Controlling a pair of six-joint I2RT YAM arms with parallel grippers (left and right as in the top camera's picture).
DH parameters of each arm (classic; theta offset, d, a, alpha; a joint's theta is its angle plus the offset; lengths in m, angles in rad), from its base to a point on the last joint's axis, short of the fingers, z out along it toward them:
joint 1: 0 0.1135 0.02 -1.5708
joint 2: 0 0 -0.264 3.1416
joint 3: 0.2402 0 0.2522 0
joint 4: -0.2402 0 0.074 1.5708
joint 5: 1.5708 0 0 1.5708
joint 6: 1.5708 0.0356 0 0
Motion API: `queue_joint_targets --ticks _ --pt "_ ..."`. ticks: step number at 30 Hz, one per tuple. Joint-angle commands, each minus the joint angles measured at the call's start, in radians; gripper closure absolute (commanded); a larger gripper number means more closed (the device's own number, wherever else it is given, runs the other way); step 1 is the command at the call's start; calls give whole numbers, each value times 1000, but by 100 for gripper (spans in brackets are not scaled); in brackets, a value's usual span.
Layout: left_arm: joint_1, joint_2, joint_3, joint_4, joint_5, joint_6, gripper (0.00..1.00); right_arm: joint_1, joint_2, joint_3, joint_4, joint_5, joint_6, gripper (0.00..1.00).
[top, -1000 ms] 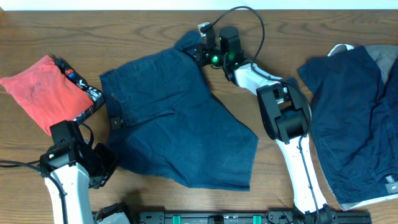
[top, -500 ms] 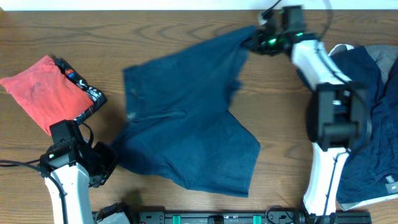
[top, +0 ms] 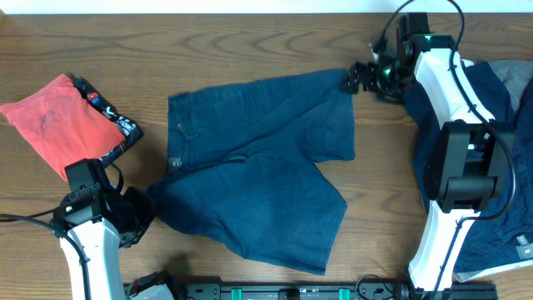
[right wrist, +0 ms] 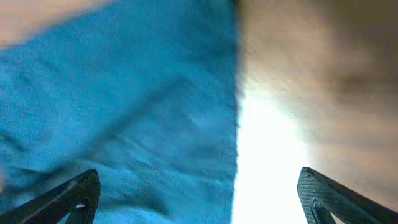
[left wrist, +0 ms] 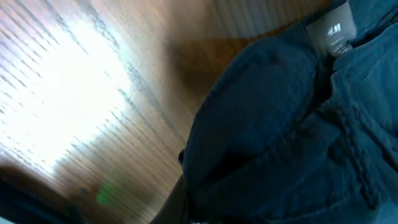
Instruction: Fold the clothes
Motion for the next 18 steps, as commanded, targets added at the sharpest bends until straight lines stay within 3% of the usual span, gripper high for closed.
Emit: queue_joint_targets --ticks 1,9,18 --pt "7 -6 2 16 -17 10 92 2 -72 2 -68 159 43 1" --pt "7 -6 2 25 -17 10 92 43 -120 -4 -319 154 141 1" --pt "7 -6 2 24 -16 10 92 279 -137 -89 -350 119 169 1"
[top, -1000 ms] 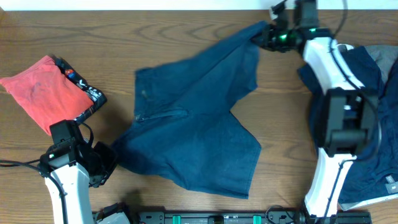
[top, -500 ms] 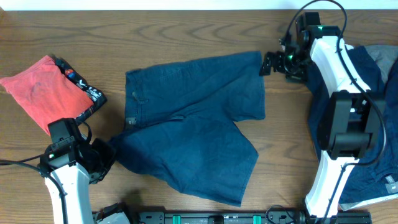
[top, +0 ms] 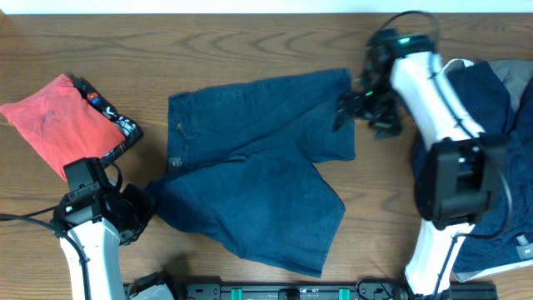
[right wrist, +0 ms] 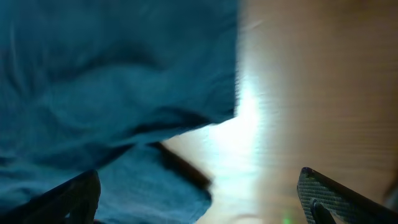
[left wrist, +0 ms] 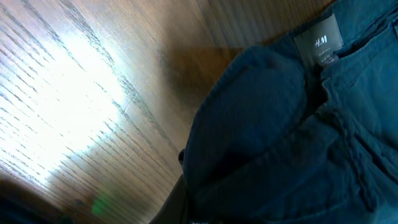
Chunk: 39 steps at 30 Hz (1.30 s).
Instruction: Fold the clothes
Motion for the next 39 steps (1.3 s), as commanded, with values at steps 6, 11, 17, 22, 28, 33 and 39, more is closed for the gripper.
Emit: queue_joint_targets --ticks 6,11,17,22,28,33,39 --pt "6 -6 2 -2 -1 10 92 274 -27 -70 2 -72 30 82" --pt "-43 -6 0 28 -1 10 94 374 -27 -70 -3 -97 29 99" --pt "-186 24 -2 115 -2 10 94 418 -26 -107 39 -98 29 99" --pt "-315 101 -2 175 -3 11 94 415 -26 -230 159 -96 42 99" --pt "-401 210 -2 177 -14 14 94 395 -26 -400 356 -46 69 99" --pt "-407 281 -2 193 -13 14 94 335 -25 -450 513 97 54 88" --pt "-407 332 -2 275 -13 13 94 190 -25 -449 761 185 13 93"
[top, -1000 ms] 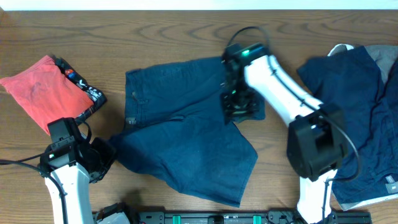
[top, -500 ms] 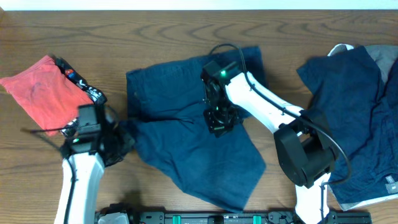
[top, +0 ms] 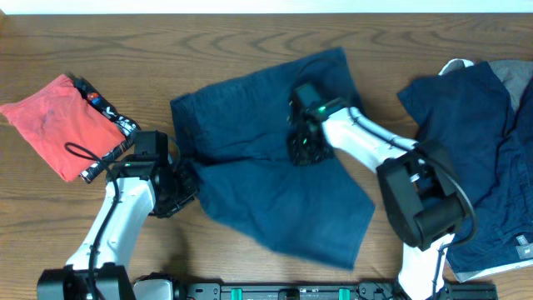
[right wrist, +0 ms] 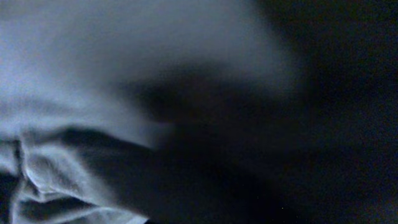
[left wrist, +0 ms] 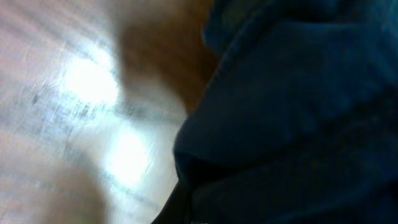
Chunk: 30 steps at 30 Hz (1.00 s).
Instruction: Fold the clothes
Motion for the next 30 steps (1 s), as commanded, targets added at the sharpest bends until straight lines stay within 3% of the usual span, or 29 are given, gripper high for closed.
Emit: queue_joint_targets --ticks 1,6,8,11,15,17,21,25,27,28,30 --pt "-5 23 -2 47 -13 13 94 -108 19 -16 97 149 -21 93" --pt "-5 36 -2 158 -13 13 93 -223 18 33 146 52 -56 89" --pt "-5 36 -2 188 0 13 94 -250 15 81 93 -1 -90 72" --pt "-5 36 -2 216 68 13 94 -271 -5 190 -96 -50 -92 64" --pt "-10 36 -2 206 85 13 94 -273 -64 292 -360 -87 -65 72" --pt "-9 36 -2 190 85 13 94 -273 -109 287 -438 -66 54 71" --pt "-9 36 -2 153 84 14 93 -277 -189 245 -489 -70 216 70" --pt "-9 36 -2 111 84 35 93 -272 -285 146 -499 -108 243 68" --pt "-9 36 -2 100 84 51 94 -270 -345 63 -497 -123 275 57" --pt "-9 36 -2 95 84 51 94 -269 -373 18 -496 -126 303 43" --pt "-9 36 -2 89 84 51 94 -261 -421 -64 -480 -134 331 40"
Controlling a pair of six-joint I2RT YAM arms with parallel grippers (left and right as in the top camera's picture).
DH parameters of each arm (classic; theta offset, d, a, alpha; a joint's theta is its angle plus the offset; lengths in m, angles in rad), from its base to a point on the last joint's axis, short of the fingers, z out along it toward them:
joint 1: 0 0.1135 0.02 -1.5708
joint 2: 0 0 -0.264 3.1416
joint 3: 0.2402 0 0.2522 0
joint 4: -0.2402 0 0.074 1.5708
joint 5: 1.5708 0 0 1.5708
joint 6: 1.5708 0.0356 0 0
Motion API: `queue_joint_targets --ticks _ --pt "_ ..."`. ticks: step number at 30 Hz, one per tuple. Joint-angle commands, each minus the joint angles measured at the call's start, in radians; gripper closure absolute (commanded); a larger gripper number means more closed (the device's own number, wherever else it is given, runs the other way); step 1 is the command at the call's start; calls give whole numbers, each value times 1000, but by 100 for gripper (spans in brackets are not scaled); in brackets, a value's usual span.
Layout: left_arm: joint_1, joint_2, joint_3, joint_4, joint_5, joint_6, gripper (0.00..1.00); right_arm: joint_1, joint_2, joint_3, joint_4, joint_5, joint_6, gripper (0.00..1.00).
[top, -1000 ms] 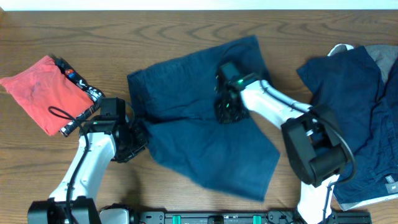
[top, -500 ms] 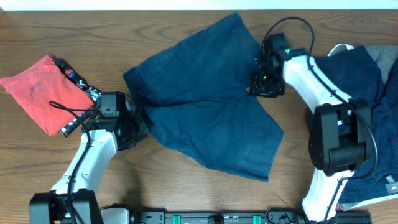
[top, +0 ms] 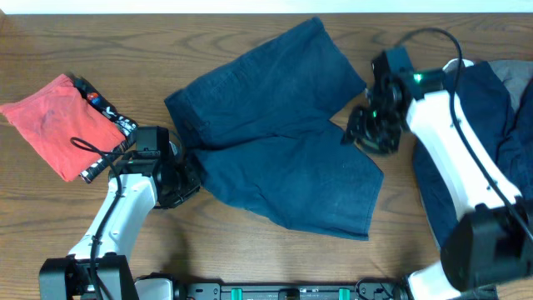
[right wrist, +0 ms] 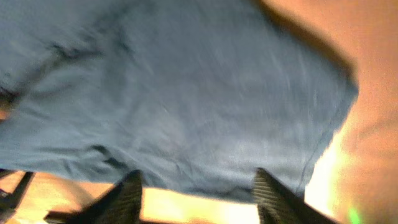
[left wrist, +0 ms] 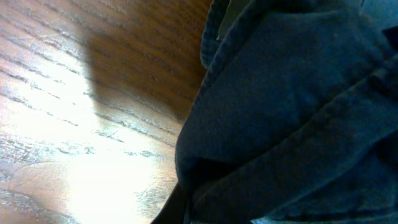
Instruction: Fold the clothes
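Dark blue denim shorts [top: 275, 142] lie spread across the middle of the table, one leg pointing to the far edge, the other toward the near right. My left gripper [top: 180, 177] is shut on the waistband corner at the shorts' left side; in the left wrist view bunched denim [left wrist: 292, 112] fills the frame above one dark finger [left wrist: 175, 208]. My right gripper [top: 365, 131] hovers open by the shorts' right edge, between the two legs. Its fingers [right wrist: 127, 196] stand wide apart with nothing between them, and the denim [right wrist: 186, 99] lies beyond.
A red cloth [top: 57, 121] lies on a patterned garment [top: 112, 117] at the left. A heap of blue and grey clothes [top: 500, 117] covers the table's right end. Bare wood [top: 216, 33] shows along the far edge.
My right gripper was down on the middle of the shorts and is now off them at their right edge, open. The far leg lies further back and the shorts are flatter. The left gripper barely moved.
At first my right gripper stood open at the far leg's right corner while the left held the waistband near the front left. The right then moved down along that leg. Later the left had shifted the waistband inward and the right was at mid-shorts. Now it is open at the right.
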Motion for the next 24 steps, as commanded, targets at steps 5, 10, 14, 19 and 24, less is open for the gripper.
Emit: queue_joint_targets --ticks 5,10,14,19,24 --pt "-4 6 -1 -34 5 24 93 73 -180 -341 75 -29 214 40" --pt "-4 6 -1 -95 5 24 94 143 -246 -548 120 -39 409 43" --pt "-4 6 -1 -132 5 24 93 182 -276 -673 193 -94 484 44" --pt "-4 6 -1 -166 5 24 94 182 -286 -763 289 -64 557 44" --pt "-4 6 -1 -228 5 24 93 177 -286 -806 353 45 628 43"
